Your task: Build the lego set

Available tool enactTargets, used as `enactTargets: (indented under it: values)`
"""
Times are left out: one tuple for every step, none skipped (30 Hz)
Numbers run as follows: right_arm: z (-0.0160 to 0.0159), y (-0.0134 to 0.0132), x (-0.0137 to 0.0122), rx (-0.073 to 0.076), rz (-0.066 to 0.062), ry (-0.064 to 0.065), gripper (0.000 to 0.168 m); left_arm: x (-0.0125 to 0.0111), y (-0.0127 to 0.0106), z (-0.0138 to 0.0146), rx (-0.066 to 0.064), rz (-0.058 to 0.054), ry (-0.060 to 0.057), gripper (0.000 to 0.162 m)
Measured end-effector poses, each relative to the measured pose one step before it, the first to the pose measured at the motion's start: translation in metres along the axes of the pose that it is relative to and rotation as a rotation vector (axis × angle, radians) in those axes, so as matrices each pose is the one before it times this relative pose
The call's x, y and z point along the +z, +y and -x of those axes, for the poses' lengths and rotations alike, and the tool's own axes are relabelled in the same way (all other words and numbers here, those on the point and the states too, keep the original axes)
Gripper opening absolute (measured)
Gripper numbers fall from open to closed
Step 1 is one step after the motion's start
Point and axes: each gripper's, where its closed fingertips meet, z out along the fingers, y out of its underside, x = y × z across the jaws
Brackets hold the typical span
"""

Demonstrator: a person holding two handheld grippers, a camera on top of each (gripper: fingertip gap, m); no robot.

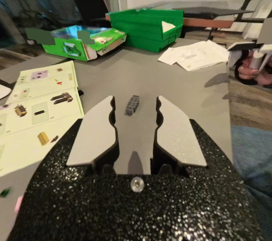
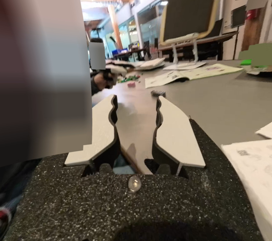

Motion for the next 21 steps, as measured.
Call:
enactTargets:
  values:
    - [0.01300, 0.00724, -0.00586, -0.0172, 0.0388, -0.0039, 0.051, -0.01350, -0.00208, -0.00822, 0.0115, -0.0202, -0.0207, 0.052]
    - [0.01275, 0.00607, -0.00711, -0.0108, 0.0228, -0.0013, 0.052, -0.01320, -0.00158, -0.00808, 0.0157, -0.0138, -0.0214, 0.052]
    - [0.01184, 0.00539, -0.00781, -0.0037, 0.0140, -0.0004, 0.053, -0.01276, -0.00166, -0.00759, 0.0185, -0.0128, -0.0216, 0.051]
    - [0.00962, 0.00536, -0.00848, 0.0052, 0.0155, 0.0067, 0.055, -0.01214, -0.00165, -0.00649, 0.0172, -0.0115, -0.0225, 0.051]
    - [0.00730, 0.00399, -0.00865, 0.0114, 0.0049, 0.0129, 0.055, -0.01142, -0.00129, -0.00541, 0.0116, -0.0053, -0.0208, 0.051]
    - [0.00601, 0.00229, -0.00848, 0.0179, -0.0070, 0.0108, 0.055, -0.01087, -0.00091, -0.00449, 0.0041, 0.0008, -0.0177, 0.051]
    - [0.00492, 0.00160, -0.00747, 0.0209, -0.0082, 0.0081, 0.055, -0.01021, -0.00124, -0.00367, -0.0009, -0.0007, -0.0154, 0.051]
    - [0.00497, 0.00203, -0.00633, 0.0142, -0.0013, 0.0011, 0.056, -0.00943, -0.00148, -0.00335, -0.0040, -0.0043, -0.0119, 0.050]
    - [0.00526, 0.00294, -0.00493, -0.0020, 0.0109, -0.0042, 0.056, -0.00829, -0.00159, -0.00343, -0.0073, -0.0072, -0.0063, 0.050]
    - [0.00536, 0.00322, -0.00349, -0.0147, 0.0154, -0.0047, 0.057, -0.00727, -0.00136, -0.00362, -0.0096, -0.0085, -0.0028, 0.050]
    - [0.00589, 0.00264, -0.00248, -0.0177, 0.0119, -0.0101, 0.057, -0.00631, -0.00138, -0.00395, -0.0102, -0.0092, -0.0007, 0.050]
    - [0.00595, 0.00216, -0.00200, -0.0143, 0.0102, -0.0151, 0.057, -0.00573, -0.00149, -0.00472, -0.0091, -0.0099, 0.0027, 0.050]
    - [0.00522, 0.00179, -0.00179, -0.0125, 0.0079, -0.0129, 0.057, -0.00526, -0.00159, -0.00522, -0.0050, -0.0097, 0.0027, 0.050]
    - [0.00474, 0.00113, -0.00193, -0.0145, 0.0024, -0.0098, 0.057, -0.00533, -0.00144, -0.00515, -0.0003, -0.0085, -0.0023, 0.050]
    - [0.00446, 0.00108, -0.00193, -0.0130, 0.0005, -0.0086, 0.058, -0.00537, -0.00136, -0.00523, 0.0038, -0.0093, -0.0067, 0.050]
    - [0.00431, 0.00088, -0.00197, -0.0124, 0.0001, -0.0068, 0.058, -0.00554, -0.00125, -0.00582, 0.0076, -0.0094, -0.0082, 0.050]
    - [0.00403, 0.00028, -0.00234, -0.0138, -0.0042, -0.0039, 0.058, -0.00546, -0.00072, -0.00628, 0.0090, -0.0070, -0.0086, 0.050]
    - [0.00388, -0.00034, -0.00249, -0.0127, -0.0075, -0.0028, 0.058, -0.00538, -0.00046, -0.00696, 0.0078, -0.0046, -0.0052, 0.049]
    - [0.00409, -0.00044, -0.00257, -0.0120, -0.0077, -0.0040, 0.058, -0.00496, -0.00065, -0.00746, 0.0067, -0.0054, -0.0011, 0.049]
    - [0.00461, -0.00012, -0.00201, -0.0143, -0.0043, -0.0065, 0.057, -0.00455, -0.00092, -0.00735, 0.0078, -0.0062, 0.0000, 0.049]
    - [0.00565, 0.00081, 0.00026, -0.0253, 0.0045, -0.0126, 0.056, -0.00397, -0.00099, -0.00699, 0.0100, -0.0054, 0.0008, 0.049]
